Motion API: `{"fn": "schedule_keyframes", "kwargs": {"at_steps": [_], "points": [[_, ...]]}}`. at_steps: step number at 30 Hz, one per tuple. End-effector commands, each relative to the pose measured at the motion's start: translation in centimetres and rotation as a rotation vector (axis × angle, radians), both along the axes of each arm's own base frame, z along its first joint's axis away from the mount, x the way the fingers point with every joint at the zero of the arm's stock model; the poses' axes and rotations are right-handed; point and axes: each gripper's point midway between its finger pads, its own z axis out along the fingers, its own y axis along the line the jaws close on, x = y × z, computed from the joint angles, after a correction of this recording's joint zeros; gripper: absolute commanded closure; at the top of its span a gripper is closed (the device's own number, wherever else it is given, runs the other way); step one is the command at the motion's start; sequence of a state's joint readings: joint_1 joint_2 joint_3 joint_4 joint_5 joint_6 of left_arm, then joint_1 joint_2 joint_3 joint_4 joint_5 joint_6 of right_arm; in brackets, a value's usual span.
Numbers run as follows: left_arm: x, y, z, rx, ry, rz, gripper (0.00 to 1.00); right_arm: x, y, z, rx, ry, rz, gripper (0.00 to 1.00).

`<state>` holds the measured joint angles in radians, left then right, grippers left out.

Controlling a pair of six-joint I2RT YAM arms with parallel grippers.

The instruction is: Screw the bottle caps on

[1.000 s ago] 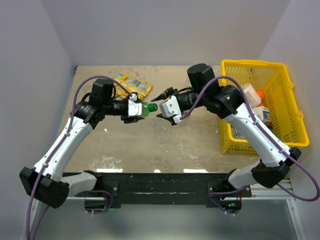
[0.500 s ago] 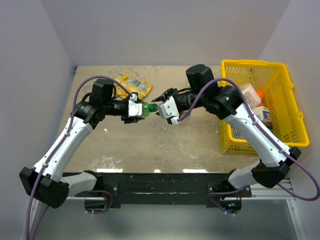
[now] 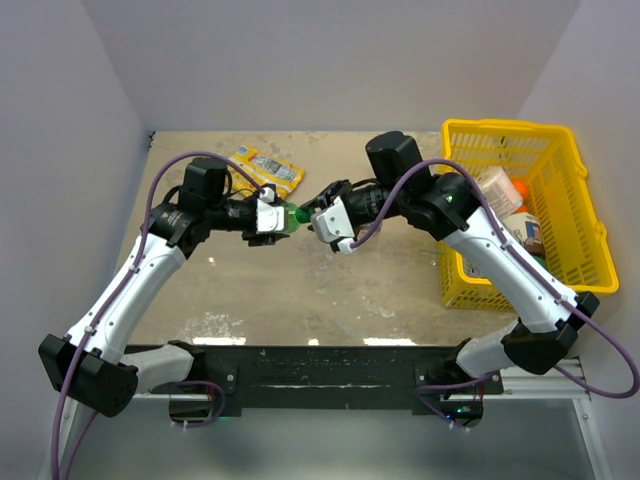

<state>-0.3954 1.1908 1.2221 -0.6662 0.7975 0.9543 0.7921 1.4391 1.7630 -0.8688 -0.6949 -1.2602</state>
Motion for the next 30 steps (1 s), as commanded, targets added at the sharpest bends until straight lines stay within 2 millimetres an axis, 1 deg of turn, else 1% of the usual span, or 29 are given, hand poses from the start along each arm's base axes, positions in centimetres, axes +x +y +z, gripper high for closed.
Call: {"fn": "schedule_keyframes", "kwargs": {"at_steps": [1, 3, 8, 12, 14, 15, 17, 18, 20, 21, 22, 23, 24, 25, 26, 27, 28, 29, 30], "points": [[0.2, -0.3, 2.8, -0.037, -0.100, -0.016, 1.00, 0.3, 0.4, 0.2, -0.001, -0.034, 0.004, 0.55], [0.3, -0.3, 2.7, -0.035, -0.099, -0.011, 1.00, 0.4, 0.5, 0.0, -0.006, -0.032, 0.002, 0.55], [0.4, -0.2, 2.6, -0.031, -0.108, -0.008, 1.00, 0.7, 0.6, -0.3, -0.008, -0.020, -0.014, 0.57], [0.5, -0.1, 2.3, -0.022, -0.112, 0.002, 1.00, 0.9, 0.6, -0.2, 0.002, -0.015, -0.023, 0.59], [0.6, -0.1, 2.3, -0.022, -0.114, 0.005, 1.00, 0.9, 0.6, -0.1, 0.003, -0.012, -0.029, 0.62], [0.6, 0.0, 2.3, -0.023, -0.116, 0.007, 1.00, 0.8, 0.6, -0.1, 0.003, -0.011, -0.028, 0.67], [0.9, 0.0, 2.7, -0.034, -0.132, 0.018, 1.00, 1.0, 0.6, -0.4, -0.006, 0.013, -0.042, 0.70], [1.1, 0.1, 2.8, -0.033, -0.140, 0.031, 1.00, 1.0, 0.7, -0.7, -0.011, 0.045, -0.056, 0.73], [1.5, 0.2, 3.4, -0.046, -0.187, 0.047, 1.00, 1.4, 1.0, -1.3, -0.020, 0.092, -0.083, 0.76], [1.8, 0.4, 3.6, -0.044, -0.206, 0.066, 1.00, 1.5, 1.1, -1.4, -0.016, 0.158, -0.119, 0.78], [2.3, 0.4, 4.3, -0.058, -0.247, 0.077, 1.00, 1.8, 1.4, -1.1, 0.005, 0.185, -0.141, 0.80], [2.3, 0.6, 4.5, -0.064, -0.272, 0.090, 1.00, 2.1, 1.8, -1.4, 0.014, 0.229, -0.167, 0.81], [2.8, 0.8, 4.9, -0.062, -0.303, 0.120, 1.00, 2.1, 1.9, -1.4, 0.030, 0.308, -0.208, 0.82], [3.2, 0.9, 5.9, -0.083, -0.362, 0.137, 1.00, 2.6, 2.4, -1.0, 0.061, 0.328, -0.232, 0.83], [3.0, 1.0, 6.0, -0.091, -0.390, 0.151, 1.00, 2.9, 2.6, -0.9, 0.078, 0.362, -0.264, 0.84], [3.4, 1.4, 6.4, -0.094, -0.428, 0.188, 1.00, 3.2, 2.8, -1.0, 0.098, 0.439, -0.313, 0.86], [3.7, 1.5, 7.7, -0.122, -0.492, 0.206, 1.00, 3.9, 3.0, -0.4, 0.132, 0.459, -0.341, 0.88], [3.5, 1.6, 7.6, -0.128, -0.517, 0.218, 1.00, 4.4, 3.0, 0.0, 0.154, 0.491, -0.369, 0.89], [3.9, 2.0, 8.0, -0.130, -0.551, 0.257, 1.00, 4.6, 3.2, -0.1, 0.169, 0.566, -0.400, 0.91]]}}
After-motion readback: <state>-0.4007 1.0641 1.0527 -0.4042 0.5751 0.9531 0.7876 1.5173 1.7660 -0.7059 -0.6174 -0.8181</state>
